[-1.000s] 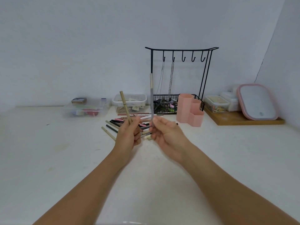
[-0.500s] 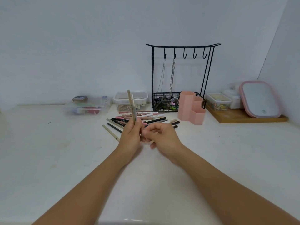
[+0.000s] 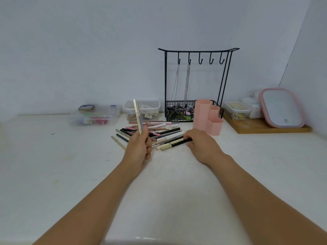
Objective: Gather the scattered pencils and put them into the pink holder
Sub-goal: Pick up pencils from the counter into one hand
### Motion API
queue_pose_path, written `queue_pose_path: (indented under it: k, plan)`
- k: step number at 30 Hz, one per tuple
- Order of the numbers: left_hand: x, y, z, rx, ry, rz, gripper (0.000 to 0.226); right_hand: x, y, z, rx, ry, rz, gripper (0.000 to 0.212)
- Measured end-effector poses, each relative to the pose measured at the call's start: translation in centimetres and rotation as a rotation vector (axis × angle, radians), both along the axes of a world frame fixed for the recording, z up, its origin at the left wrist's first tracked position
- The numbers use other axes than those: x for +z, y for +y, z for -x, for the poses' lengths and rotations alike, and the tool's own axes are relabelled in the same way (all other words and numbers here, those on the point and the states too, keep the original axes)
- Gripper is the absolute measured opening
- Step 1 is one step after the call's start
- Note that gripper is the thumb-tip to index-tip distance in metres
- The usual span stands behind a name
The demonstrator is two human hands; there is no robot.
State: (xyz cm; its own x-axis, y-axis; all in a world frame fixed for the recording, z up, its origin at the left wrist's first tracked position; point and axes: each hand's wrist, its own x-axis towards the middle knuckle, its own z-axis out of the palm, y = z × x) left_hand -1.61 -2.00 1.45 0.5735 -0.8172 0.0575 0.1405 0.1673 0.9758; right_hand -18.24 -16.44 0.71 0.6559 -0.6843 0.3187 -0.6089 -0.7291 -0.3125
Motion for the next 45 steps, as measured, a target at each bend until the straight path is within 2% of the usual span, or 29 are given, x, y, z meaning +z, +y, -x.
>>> queue_pose_path:
  k: [7,10,12,16,19,25,29,31,33,35,36,39,42,45]
  plan:
    - [-0.2,-0.1,0.3,-0.011,-0.043,0.06,0.033,0.2,-0.6,0.4,0.03,-0.041,-0.045,0.012]
    - [-0.3,-0.3,0.2,-0.006,-0.017,0.071,0.033,1.3,0.2,0.2,0.08,-0.325,-0.176,0.011]
    - [-0.3,-0.4,0.2,-0.005,0.001,0.06,0.033,2.5,1.4,-0.3,0.147,-0.536,-0.369,0.01]
    - [-0.1,-0.3,0.3,-0.032,0.029,0.059,0.033,2.8,4.8,-2.4,0.268,-0.748,-0.731,0.009]
    - [0.0,-0.2,0.4,-0.062,0.008,0.066,0.032,1.9,6.4,-3.6,0.301,-0.771,-0.796,0.009]
    - [-0.7,-0.3,0.6,-0.095,-0.106,0.093,0.008,0.7,7.8,-4.5,0.357,-0.743,-0.827,0.012]
    - [-0.8,-0.4,0.7,-0.067,-0.177,0.048,0.027,0.5,7.7,-4.6,0.347,-0.778,-0.876,0.009]
    - [-0.9,-0.4,0.5,-0.027,-0.274,0.014,0.036,0.7,7.1,-4.4,0.338,-0.723,-0.787,0.009]
    - [-0.8,-0.3,0.4,-0.015,-0.333,0.012,0.05,1.1,5.4,-3.7,0.252,-0.608,-0.454,0.009]
    - [-0.7,-0.2,0.4,-0.028,-0.275,0.043,0.047,1.4,2.9,-2.3,0.123,-0.415,-0.129,0.013]
    - [-0.7,-0.1,0.4,-0.036,-0.24,0.057,0.043,1.6,1.7,-1.4,0.072,-0.314,-0.05,0.016]
    - [-0.6,0.1,0.3,-0.019,-0.191,0.05,0.03,1.2,-0.3,0.8,0.002,-0.102,-0.022,0.023]
    - [-0.4,0.2,0.2,0.004,-0.112,0.051,0.023,0.3,-0.4,1.0,0.048,-0.049,-0.068,0.025]
    - [0.0,0.4,0.3,0.043,-0.053,0.02,0.026,0.1,-0.4,0.4,0.071,-0.02,-0.031,0.027]
